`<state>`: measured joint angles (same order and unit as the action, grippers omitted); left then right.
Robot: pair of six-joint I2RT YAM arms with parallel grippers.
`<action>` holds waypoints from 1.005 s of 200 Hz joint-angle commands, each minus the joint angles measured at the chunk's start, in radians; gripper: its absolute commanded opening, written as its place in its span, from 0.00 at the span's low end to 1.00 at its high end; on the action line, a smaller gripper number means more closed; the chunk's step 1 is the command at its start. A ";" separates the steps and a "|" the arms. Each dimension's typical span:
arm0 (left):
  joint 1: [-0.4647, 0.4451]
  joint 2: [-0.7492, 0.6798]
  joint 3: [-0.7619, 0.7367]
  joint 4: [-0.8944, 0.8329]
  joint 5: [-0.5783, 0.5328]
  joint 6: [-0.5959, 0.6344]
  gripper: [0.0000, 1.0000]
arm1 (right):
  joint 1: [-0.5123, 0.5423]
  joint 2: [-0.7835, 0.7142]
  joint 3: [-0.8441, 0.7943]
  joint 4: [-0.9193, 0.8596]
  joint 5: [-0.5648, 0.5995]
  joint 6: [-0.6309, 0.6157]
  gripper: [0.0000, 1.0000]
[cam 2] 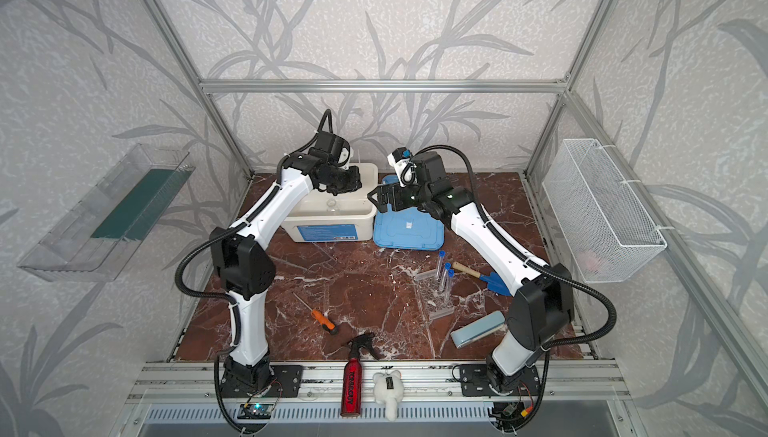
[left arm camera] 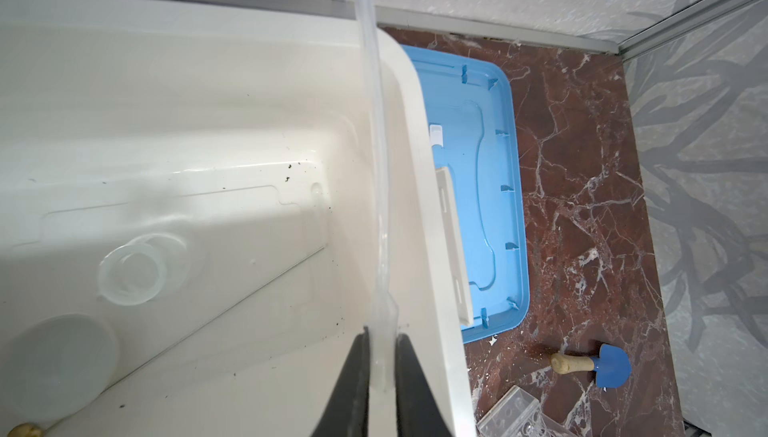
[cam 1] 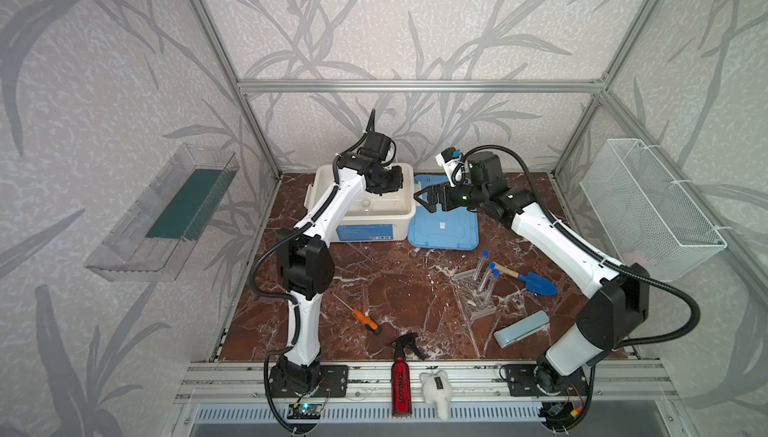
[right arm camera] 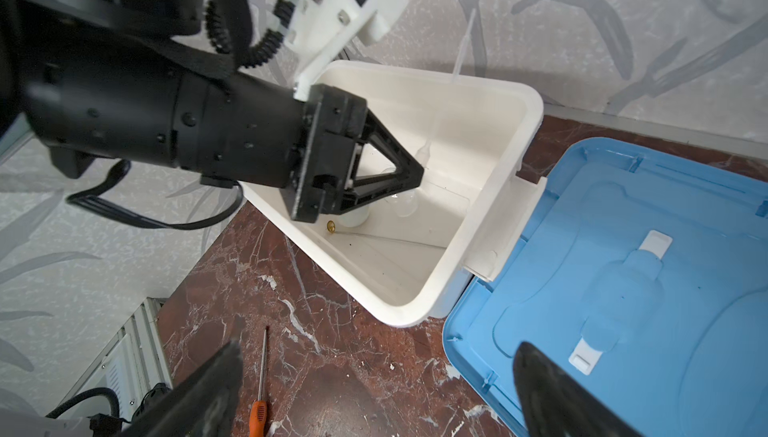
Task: Organize the chemistry lab equipment
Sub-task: 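Lower the second pipette into the white bin and open the left gripper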
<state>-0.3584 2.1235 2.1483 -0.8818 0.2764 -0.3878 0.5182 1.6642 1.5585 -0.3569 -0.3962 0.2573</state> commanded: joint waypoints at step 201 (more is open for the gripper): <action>-0.007 0.179 -0.074 -0.086 0.120 0.009 0.27 | -0.018 0.037 -0.031 -0.042 -0.006 -0.010 1.00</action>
<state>-0.3645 2.2948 2.0762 -0.9565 0.4191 -0.3958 0.5003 1.7012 1.5375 -0.4114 -0.3943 0.2436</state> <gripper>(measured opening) 0.243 0.997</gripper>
